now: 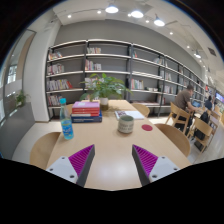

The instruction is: Pour water

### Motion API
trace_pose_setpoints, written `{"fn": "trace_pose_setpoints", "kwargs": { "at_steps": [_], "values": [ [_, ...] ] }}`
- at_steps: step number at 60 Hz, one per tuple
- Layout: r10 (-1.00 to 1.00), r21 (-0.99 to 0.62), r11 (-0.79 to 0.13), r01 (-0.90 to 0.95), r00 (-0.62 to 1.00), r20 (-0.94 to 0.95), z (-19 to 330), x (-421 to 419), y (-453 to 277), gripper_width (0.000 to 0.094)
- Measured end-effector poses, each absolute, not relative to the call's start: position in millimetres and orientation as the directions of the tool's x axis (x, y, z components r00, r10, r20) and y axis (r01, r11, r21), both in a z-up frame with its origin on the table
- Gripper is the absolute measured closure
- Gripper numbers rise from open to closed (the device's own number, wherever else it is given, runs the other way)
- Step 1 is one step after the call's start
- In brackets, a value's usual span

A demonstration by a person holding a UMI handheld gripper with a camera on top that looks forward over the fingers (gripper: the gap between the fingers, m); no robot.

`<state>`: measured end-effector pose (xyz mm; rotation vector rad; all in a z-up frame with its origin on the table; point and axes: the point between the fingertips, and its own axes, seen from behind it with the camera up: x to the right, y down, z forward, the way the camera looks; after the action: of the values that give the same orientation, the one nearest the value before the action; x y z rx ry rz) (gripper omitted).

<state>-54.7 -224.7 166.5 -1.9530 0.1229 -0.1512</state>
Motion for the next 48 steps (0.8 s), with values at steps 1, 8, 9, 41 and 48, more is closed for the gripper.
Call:
{"fn": "trace_pose_setpoints", "kwargs": {
  "at_steps": [1,8,9,41,48],
  "values": [
    [-0.141,-0.926,-0.378,-0.011,0.989,0.046,163,-66,-219,0.0174],
    [-0.037,-0.923,-0.384,-0.016,0.999,-0.002,138,-141,-173,0.0173],
    [-0.023,-0.921,-0.389,-0.016,1.0,-0.007,135,-151,-167,0.0175],
    [0.061,-0.927,-0.374,-0.025,0.997,-0.052,101,-276,52,0.0174],
    [0.069,-0.935,-0.353,-0.015,0.997,-0.042,90,-277,79,0.0177]
  ]
}}
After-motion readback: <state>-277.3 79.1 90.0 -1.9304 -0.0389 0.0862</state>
